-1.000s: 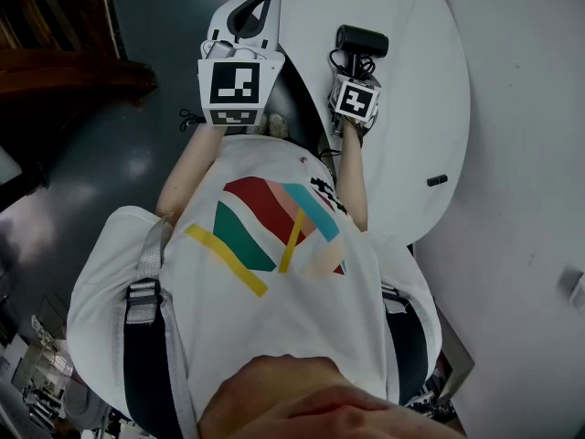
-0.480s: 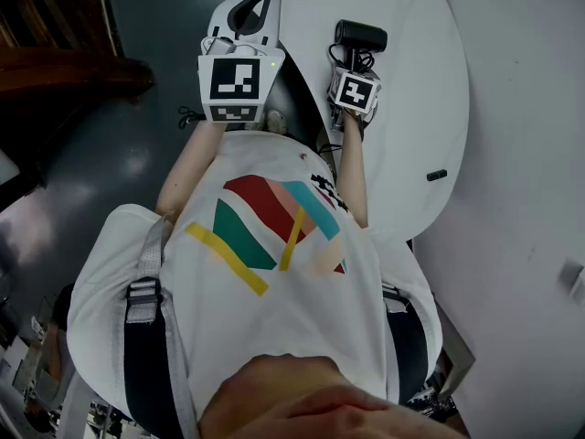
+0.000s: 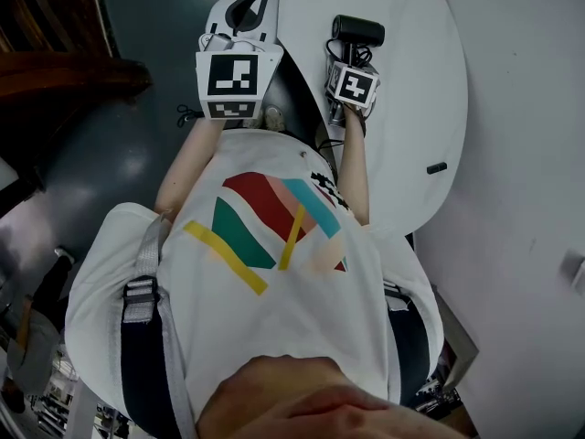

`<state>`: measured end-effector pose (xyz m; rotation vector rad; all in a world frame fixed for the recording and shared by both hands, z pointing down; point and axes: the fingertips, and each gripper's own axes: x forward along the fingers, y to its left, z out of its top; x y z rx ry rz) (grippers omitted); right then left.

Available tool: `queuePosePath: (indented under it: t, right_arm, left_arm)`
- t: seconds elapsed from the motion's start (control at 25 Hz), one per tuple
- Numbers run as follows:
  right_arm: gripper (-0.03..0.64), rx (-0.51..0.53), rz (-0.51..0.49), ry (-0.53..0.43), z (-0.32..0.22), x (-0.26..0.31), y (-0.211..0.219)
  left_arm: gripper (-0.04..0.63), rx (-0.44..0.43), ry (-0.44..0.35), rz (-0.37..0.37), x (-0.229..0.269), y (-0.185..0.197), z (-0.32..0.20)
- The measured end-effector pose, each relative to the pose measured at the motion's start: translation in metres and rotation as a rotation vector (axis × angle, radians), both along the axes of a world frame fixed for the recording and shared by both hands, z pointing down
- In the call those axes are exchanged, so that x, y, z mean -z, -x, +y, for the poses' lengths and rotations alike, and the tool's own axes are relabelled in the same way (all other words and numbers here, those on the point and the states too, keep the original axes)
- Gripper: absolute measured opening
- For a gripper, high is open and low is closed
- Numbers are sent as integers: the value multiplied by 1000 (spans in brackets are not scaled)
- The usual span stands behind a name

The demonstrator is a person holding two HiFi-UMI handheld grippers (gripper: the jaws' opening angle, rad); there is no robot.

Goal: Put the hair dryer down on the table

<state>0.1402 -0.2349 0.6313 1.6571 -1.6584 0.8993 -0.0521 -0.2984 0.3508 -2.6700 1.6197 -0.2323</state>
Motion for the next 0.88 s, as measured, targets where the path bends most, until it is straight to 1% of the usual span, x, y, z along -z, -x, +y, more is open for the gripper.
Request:
queuePosePath:
  t: [0.2,0.6,0.76,0.88]
  right_arm:
    - [299,29,-8,-40,7,17,7]
    - [299,35,-12,-49,33,37,14]
    - [299,29,-13,-90,34,55,15]
    - [299,26,-4,-140,27,74,14]
  left_arm:
    - [15,-13,4,7,0,-3,1]
    - [15,-41,4,24,0,-10,5]
    - [15,-44,-1,31,1,-10,5]
    - [15,-45,-4,35,3,-10,6]
